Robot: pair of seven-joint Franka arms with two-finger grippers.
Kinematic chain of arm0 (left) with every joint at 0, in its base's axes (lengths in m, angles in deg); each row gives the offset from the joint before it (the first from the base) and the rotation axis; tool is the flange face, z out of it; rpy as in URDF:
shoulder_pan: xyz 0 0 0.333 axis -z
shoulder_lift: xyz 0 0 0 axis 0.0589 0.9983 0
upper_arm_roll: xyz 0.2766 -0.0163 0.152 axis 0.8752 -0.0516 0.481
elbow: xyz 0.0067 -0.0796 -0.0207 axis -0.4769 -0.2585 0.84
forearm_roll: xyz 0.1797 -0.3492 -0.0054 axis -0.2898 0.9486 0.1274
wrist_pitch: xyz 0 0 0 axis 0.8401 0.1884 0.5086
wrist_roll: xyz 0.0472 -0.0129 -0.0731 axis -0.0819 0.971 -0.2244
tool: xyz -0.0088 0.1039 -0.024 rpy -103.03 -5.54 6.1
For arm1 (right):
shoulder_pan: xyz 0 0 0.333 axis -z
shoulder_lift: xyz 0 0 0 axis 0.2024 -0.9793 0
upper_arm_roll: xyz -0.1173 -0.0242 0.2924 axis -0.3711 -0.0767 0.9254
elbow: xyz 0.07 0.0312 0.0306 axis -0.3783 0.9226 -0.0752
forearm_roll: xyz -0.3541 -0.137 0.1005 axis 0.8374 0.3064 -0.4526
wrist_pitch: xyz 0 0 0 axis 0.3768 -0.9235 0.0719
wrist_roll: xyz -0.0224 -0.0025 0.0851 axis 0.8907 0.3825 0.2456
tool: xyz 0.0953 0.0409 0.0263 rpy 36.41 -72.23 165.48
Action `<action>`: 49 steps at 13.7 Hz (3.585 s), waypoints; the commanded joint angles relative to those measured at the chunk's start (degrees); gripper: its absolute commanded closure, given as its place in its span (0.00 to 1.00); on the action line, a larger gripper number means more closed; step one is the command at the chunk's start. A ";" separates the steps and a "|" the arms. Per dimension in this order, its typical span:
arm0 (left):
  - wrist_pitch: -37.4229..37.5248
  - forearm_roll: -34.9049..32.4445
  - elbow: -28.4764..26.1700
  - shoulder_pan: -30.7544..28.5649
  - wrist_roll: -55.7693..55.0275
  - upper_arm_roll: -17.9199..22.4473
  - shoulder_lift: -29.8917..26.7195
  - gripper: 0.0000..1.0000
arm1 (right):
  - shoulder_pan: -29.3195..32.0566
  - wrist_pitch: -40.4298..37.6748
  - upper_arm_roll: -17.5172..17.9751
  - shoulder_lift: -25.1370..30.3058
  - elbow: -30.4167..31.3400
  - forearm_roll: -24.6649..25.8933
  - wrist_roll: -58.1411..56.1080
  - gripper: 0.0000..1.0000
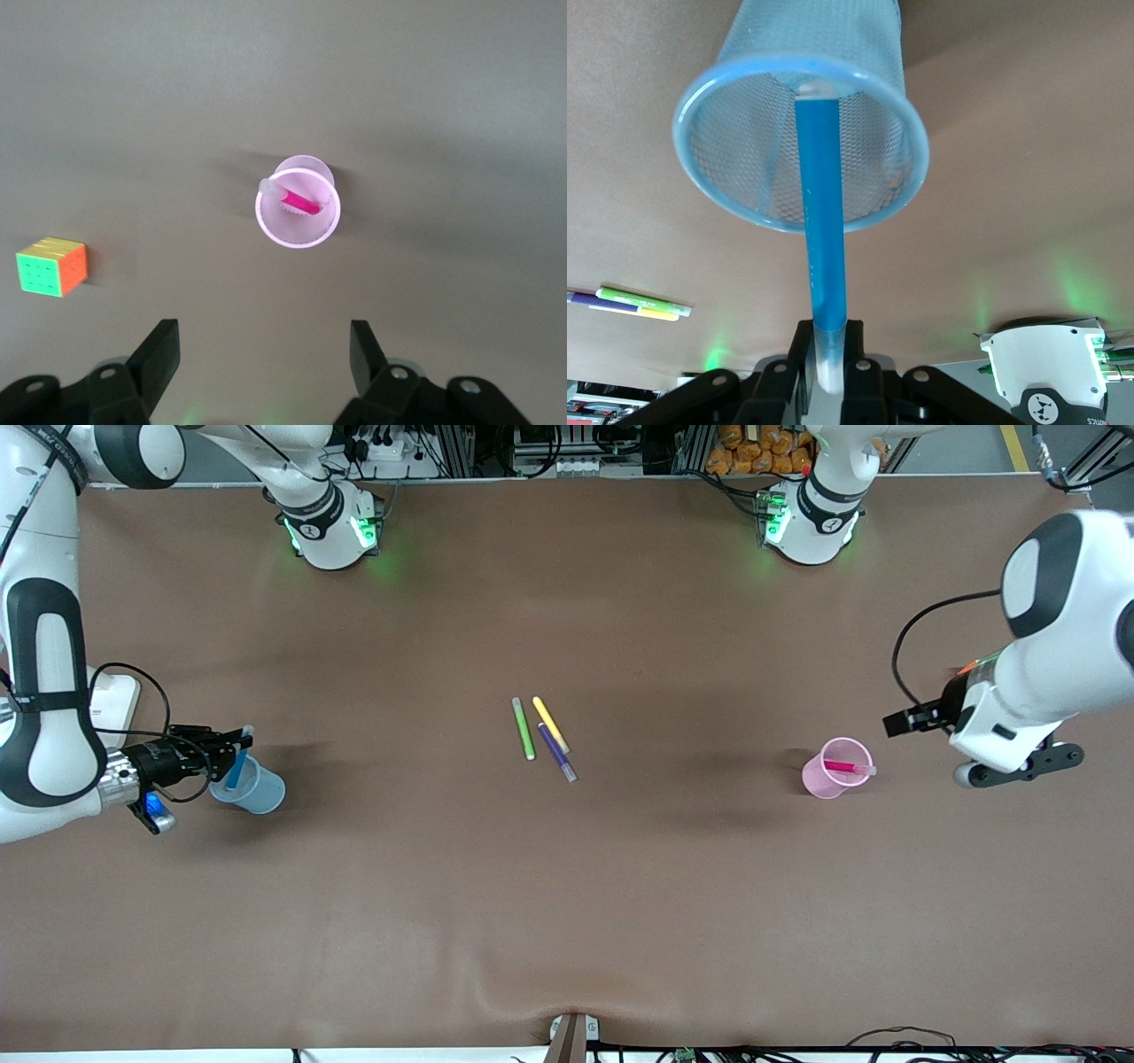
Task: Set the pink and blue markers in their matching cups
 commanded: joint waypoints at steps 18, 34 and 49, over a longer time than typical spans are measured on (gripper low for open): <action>4.49 6.24 0.14 4.49 9.57 9.48 -14.25 0.00 | -0.45 -5.24 0.99 -1.14 -18.90 -1.92 -0.62 0.00; 5.46 4.92 0.32 4.93 11.92 7.64 -13.46 0.00 | -10.38 -14.30 1.16 21.61 -25.34 18.30 -6.16 0.00; 6.34 5.09 0.41 4.31 13.26 7.99 -13.89 0.00 | -13.46 6.61 1.16 46.77 8.60 23.03 -10.71 0.00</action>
